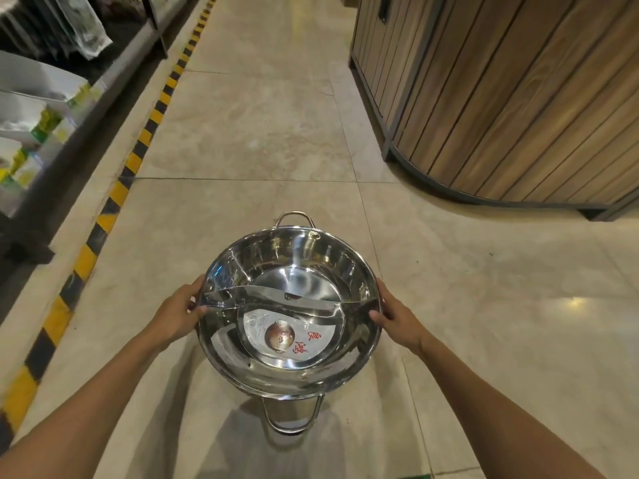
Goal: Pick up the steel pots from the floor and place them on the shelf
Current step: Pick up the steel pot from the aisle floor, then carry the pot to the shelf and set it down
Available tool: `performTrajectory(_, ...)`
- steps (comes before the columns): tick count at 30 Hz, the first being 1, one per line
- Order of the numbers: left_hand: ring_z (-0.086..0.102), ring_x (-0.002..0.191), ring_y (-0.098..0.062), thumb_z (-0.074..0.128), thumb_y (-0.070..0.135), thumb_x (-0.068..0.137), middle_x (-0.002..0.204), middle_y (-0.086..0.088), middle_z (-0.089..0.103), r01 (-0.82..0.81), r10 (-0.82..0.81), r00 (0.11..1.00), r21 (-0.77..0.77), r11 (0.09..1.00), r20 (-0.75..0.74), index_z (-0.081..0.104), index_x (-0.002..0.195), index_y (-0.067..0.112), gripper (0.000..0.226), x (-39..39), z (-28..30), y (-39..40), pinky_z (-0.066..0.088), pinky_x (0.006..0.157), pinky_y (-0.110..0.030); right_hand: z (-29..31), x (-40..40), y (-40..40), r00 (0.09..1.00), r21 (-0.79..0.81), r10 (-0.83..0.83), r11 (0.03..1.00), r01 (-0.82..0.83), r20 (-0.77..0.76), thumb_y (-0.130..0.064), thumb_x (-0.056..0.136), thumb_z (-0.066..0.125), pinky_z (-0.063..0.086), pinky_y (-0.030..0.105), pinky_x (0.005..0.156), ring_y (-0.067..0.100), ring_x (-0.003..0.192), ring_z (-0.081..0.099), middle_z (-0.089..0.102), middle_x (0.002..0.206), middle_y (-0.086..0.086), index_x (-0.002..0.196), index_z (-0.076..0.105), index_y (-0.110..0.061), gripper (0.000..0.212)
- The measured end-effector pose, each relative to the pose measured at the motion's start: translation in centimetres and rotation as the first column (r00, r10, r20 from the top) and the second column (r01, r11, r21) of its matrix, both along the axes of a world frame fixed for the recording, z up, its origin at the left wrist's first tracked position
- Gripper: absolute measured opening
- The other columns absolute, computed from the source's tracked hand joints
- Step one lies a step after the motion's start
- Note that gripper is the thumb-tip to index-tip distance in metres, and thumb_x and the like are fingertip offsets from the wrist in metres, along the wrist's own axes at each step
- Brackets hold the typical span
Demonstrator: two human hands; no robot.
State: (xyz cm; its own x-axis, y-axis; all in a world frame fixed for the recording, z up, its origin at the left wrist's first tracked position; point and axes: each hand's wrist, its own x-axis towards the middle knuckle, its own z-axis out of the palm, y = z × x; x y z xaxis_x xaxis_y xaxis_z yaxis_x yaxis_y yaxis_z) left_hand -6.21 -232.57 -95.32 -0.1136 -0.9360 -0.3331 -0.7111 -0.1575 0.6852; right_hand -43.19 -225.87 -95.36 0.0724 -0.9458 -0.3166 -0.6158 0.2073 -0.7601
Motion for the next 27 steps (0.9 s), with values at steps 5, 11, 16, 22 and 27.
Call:
performTrajectory(5,0.055,0.103,-0.043,0.053,0.002,0.090,0.130,-0.019,0.050,-0.051,0.051,0.998,-0.018,0.999,-0.036,0.029,0.145,0.020,0.063,1.4,14.6,-0.9,0.052,0.086,-0.051,15.3,0.3,-3.2,0.998,-0.016,0.062,0.998,-0.062,-0.020,-0.093,0.052,0.030,0.038,0.047,0.110,0.026,0.130,0.046,0.039,0.149,0.003,0.148,0.007,-0.028,0.118)
performTrajectory(11,0.060,0.094,-0.036,0.057,-0.006,0.085,0.127,-0.009,0.051,-0.182,0.178,0.980,-0.034,0.983,-0.088,0.036,0.141,0.014,0.063,4.1,36.2,1.0,0.048,0.065,-0.033,36.9,1.8,-5.7,0.989,-0.045,0.146,0.988,-0.146,-0.003,-0.021,0.090,0.057,0.039,0.052,0.108,0.029,0.131,0.045,0.041,0.147,0.008,0.148,0.015,-0.021,0.071)
performTrajectory(16,0.062,0.100,-0.037,0.059,-0.008,0.083,0.126,-0.020,0.057,-0.295,0.290,0.955,-0.080,0.952,-0.063,0.038,0.139,0.004,0.062,7.0,54.9,6.6,0.052,0.090,-0.031,54.6,4.7,-5.0,0.967,-0.110,0.253,0.962,-0.250,0.016,-0.020,0.089,0.060,0.041,0.042,0.108,0.016,0.124,0.049,0.044,0.145,0.002,0.145,0.019,-0.031,0.071)
performTrajectory(22,0.059,0.105,-0.037,0.063,0.000,0.083,0.111,-0.019,0.063,-0.515,0.513,0.857,-0.120,0.849,-0.044,0.035,0.143,0.015,0.067,10.3,67.7,17.9,0.049,0.090,-0.040,66.7,9.8,-4.1,0.884,-0.151,0.468,0.872,-0.465,-0.015,-0.020,0.089,0.060,0.044,0.048,0.103,0.023,0.113,0.061,0.058,0.133,0.002,0.146,0.017,-0.029,0.072)
performTrajectory(27,0.054,0.106,-0.019,0.064,-0.002,0.081,0.116,-0.003,0.057,-0.681,0.684,0.727,-0.181,0.709,-0.056,0.040,0.139,0.015,0.066,11.3,70.7,30.1,0.044,0.087,-0.032,70.6,15.7,-1.7,0.692,-0.223,0.721,0.670,-0.708,-0.029,-0.017,0.090,0.058,0.046,0.041,0.102,0.022,0.118,0.058,0.049,0.140,-0.004,0.146,0.023,-0.026,0.067)
